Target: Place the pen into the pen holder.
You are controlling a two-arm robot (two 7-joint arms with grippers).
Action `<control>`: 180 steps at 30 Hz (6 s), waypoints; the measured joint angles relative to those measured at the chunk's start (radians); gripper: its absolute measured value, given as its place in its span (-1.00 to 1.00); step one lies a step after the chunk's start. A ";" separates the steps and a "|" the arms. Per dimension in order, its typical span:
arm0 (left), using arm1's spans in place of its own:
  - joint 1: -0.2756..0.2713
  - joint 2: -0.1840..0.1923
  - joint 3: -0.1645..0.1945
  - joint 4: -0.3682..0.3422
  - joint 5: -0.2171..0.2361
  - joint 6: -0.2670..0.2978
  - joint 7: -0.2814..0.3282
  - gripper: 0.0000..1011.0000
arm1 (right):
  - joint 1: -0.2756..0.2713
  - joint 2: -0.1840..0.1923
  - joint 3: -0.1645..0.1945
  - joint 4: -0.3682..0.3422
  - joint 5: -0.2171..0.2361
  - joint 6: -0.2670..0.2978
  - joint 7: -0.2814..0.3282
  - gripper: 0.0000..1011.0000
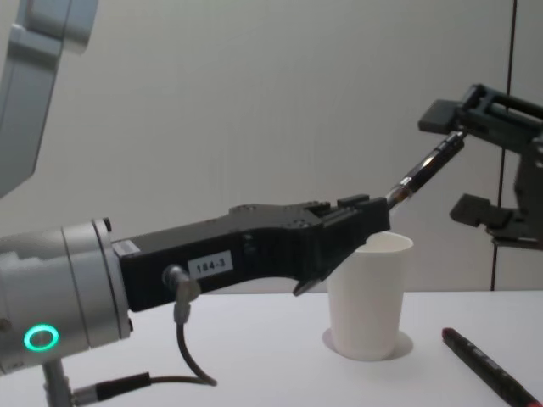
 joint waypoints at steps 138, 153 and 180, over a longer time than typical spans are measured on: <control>0.000 0.000 0.000 0.000 0.000 0.000 0.000 0.98 | 0.211 -0.003 -0.054 0.096 -0.640 -0.241 -0.038 -0.73; 0.000 0.000 0.000 0.000 0.000 0.000 0.000 0.98 | 0.335 -0.077 -0.086 0.212 -0.872 -0.271 -0.002 -0.73; 0.000 0.000 0.000 0.000 0.000 0.000 0.000 0.98 | 0.492 -0.212 -0.136 0.503 -0.963 -0.230 0.055 -0.73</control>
